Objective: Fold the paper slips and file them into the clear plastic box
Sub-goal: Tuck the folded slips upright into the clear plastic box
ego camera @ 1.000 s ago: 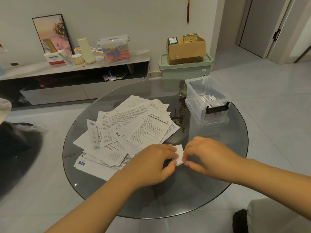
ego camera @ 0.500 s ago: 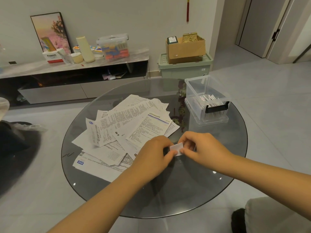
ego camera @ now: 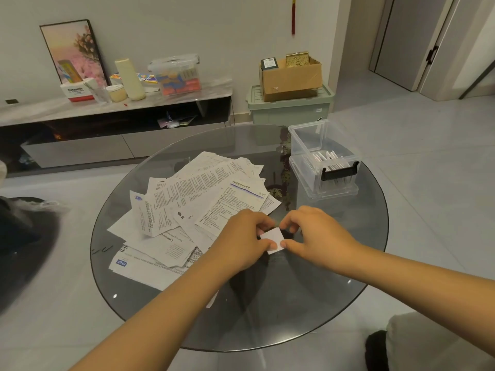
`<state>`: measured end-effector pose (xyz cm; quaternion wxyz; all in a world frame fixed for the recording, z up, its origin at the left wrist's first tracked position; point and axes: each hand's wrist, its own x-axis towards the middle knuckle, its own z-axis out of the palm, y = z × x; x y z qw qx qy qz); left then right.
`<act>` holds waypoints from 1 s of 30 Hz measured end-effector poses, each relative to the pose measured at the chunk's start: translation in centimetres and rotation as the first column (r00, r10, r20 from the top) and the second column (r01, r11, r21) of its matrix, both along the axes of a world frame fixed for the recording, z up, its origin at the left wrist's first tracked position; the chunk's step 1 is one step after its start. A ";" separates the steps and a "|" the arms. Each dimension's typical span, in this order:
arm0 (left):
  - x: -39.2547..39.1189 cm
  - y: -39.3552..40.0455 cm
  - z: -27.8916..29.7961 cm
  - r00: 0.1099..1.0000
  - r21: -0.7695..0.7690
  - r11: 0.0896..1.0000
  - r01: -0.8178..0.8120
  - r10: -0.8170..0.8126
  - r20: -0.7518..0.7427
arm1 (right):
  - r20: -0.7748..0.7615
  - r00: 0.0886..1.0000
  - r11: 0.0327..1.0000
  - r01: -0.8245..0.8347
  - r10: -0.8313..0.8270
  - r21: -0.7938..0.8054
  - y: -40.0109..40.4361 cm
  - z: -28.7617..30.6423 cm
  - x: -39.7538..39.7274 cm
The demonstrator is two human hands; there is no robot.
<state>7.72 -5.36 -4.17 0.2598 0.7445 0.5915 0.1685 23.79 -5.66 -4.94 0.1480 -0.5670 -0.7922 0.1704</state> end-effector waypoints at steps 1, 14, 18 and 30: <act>0.0 0.1 0.1 1.000 -0.035 0.999 -0.006 0.007 0.015 | 0.006 1.000 1.000 -0.003 0.003 -0.008 0.0 0.0 0.0; 0.6 0.5 2.3 0.883 -0.103 0.985 -0.139 0.170 0.438 | -0.407 0.903 0.985 0.078 -0.134 -0.153 1.3 3.0 0.9; 1.4 0.8 3.8 0.797 -0.102 0.983 -0.156 0.186 0.575 | -0.501 0.850 0.987 0.131 -0.162 -0.097 1.4 4.5 1.7; 5.4 4.3 5.8 0.707 -0.014 0.989 -0.147 0.115 0.697 | -0.548 0.817 0.964 0.256 -0.180 0.065 3.0 7.4 5.2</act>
